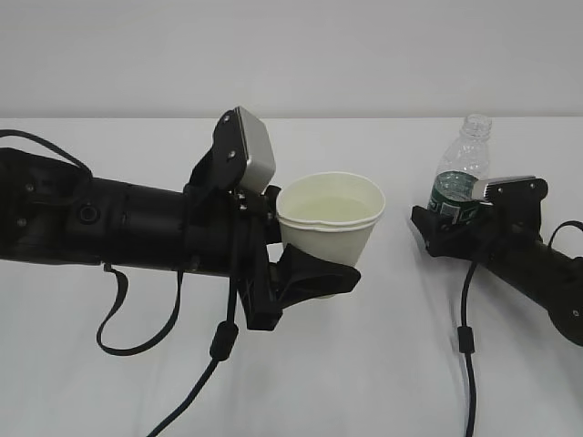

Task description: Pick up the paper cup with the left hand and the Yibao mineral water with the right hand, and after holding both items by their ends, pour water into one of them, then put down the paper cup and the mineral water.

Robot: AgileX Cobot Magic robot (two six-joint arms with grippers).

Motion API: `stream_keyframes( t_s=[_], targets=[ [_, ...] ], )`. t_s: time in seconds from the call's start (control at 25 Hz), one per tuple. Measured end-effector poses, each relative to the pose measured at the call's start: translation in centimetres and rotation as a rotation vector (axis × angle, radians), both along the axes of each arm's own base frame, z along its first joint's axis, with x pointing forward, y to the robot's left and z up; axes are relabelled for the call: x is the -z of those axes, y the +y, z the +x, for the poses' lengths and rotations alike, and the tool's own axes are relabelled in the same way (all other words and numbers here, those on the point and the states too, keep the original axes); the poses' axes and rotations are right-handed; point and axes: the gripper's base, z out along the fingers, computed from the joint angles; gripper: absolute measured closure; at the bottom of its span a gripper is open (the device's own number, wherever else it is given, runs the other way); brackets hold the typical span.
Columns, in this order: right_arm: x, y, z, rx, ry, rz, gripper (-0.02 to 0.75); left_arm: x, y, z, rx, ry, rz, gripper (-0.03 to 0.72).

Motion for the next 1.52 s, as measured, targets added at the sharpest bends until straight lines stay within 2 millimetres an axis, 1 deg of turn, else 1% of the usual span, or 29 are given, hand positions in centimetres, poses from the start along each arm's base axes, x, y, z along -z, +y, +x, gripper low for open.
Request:
stream_keyframes(
  t_s=[0.2, 0.24, 0.36, 0.64, 0.76, 0.88, 1.04, 1.2, 1.28, 1.32, 1.52],
  targets=[
    [-0.2, -0.3, 0.1, 0.031, -0.014, -0.021, 0.072, 0.0, 0.0, 0.0, 0.000, 0.000, 0.000, 0.261],
    [-0.2, -0.3, 0.1, 0.031, -0.014, -0.021, 0.072, 0.0, 0.0, 0.0, 0.000, 0.000, 0.000, 0.261],
    [-0.3, -0.3, 0.2, 0.017, -0.040, -0.092, 0.072, 0.0, 0.0, 0.0, -0.001, 0.000, 0.002, 0.261],
    [-0.3, -0.4, 0.2, 0.012, -0.051, -0.124, 0.072, 0.0, 0.0, 0.0, -0.003, 0.000, 0.003, 0.261],
    [-0.7, -0.4, 0.3, 0.012, -0.062, -0.125, 0.072, 0.1, 0.0, 0.0, -0.001, -0.002, 0.007, 0.261],
    [-1.7, -0.4, 0.4, 0.013, -0.086, -0.127, 0.072, 0.1, 0.0, 0.0, -0.002, -0.002, 0.007, 0.261],
    [-2.0, -0.4, -0.1, 0.013, -0.084, -0.127, 0.073, 0.1, 0.0, 0.0, -0.002, -0.002, 0.007, 0.261],
    [-2.0, -0.4, -0.7, 0.012, -0.067, -0.127, 0.073, 0.1, 0.0, 0.0, -0.002, -0.002, 0.007, 0.261],
    [-2.4, -0.4, -0.7, 0.013, -0.077, -0.127, 0.073, 0.1, 0.0, 0.0, -0.002, -0.002, 0.007, 0.261],
    [-2.4, -0.3, -1.2, 0.001, -0.068, -0.129, 0.073, 0.1, 0.0, 0.0, -0.002, -0.002, 0.007, 0.262],
    [-2.9, -0.3, -1.9, -0.003, -0.062, -0.130, 0.073, 0.1, 0.0, 0.0, -0.002, -0.002, 0.007, 0.262]
  ],
)
